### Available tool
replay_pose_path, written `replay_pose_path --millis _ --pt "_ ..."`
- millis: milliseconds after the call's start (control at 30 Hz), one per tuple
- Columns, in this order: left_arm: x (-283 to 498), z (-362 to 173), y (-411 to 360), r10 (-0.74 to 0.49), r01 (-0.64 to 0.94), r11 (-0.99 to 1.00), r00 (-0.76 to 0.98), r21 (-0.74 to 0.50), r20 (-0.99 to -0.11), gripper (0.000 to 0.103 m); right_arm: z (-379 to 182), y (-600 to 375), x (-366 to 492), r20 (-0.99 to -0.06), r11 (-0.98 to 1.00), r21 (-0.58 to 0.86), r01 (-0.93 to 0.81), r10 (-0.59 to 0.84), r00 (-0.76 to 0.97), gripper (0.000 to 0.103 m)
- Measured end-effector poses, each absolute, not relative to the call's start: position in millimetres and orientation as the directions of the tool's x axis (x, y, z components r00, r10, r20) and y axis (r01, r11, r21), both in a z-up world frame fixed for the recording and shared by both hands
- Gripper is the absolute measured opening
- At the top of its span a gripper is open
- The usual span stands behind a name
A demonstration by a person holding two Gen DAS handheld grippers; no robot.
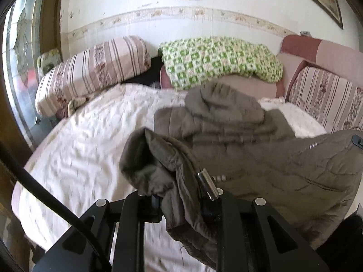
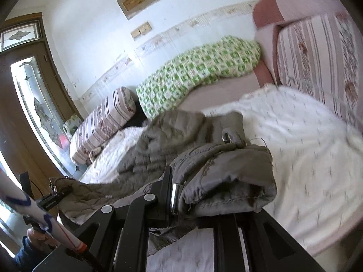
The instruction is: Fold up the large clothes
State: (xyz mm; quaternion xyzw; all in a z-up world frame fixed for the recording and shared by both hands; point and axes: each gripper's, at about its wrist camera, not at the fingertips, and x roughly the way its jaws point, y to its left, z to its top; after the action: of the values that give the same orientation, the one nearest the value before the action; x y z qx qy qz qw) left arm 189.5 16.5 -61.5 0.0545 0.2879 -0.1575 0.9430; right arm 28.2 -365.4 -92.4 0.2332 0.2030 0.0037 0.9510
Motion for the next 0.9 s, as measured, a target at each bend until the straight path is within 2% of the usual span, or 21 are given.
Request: replay_pose_path --millis 200,300,400,467,500,633,733,900 --pt "263 -11 -2 -0.299 0.323 0.945 0.790 -0.051 -0.536 0.021 -52 -384 107 -0.364 0.907 0.409 0.097 0.065 0.929 0.015" --pt "313 7 -14 -0.291 0.303 0.951 0.787 -0.069 -0.544 0.024 -37 -401 165 -0.378 0.905 0.408 0.118 0.050 0.925 0.015" --pt "362 22 -19 -0.298 0.288 0.951 0.773 -0.108 -0.560 0.034 -30 -418 228 -0.405 0.898 0.413 0.153 0.030 0.914 0.015" --pt "388 32 -17 -0.312 0.282 0.949 0.774 -0.140 -0.551 0.054 -30 -427 266 -0.423 0.893 0.411 0.183 0.009 0.906 0.015" --pt "399 38 -14 -0.298 0.262 0.954 0.792 -0.143 -0.533 0.058 -32 -432 285 -0.436 0.891 0.409 0.199 0.000 0.900 0.015" --pt "421 60 -3 -0.218 0.199 0.976 0.874 -0.089 -0.434 0.062 -51 -449 352 -0.489 0.880 0.396 0.261 -0.038 0.871 0.015" --pt "438 50 -4 -0.207 0.195 0.978 0.868 -0.072 -0.451 0.062 -75 -457 390 -0.538 0.879 0.366 0.304 -0.067 0.840 0.015" --pt "450 -20 -58 -0.234 0.301 0.952 0.817 0.044 -0.528 0.062 -117 -475 431 -0.603 0.853 0.357 0.380 -0.100 0.792 0.016"
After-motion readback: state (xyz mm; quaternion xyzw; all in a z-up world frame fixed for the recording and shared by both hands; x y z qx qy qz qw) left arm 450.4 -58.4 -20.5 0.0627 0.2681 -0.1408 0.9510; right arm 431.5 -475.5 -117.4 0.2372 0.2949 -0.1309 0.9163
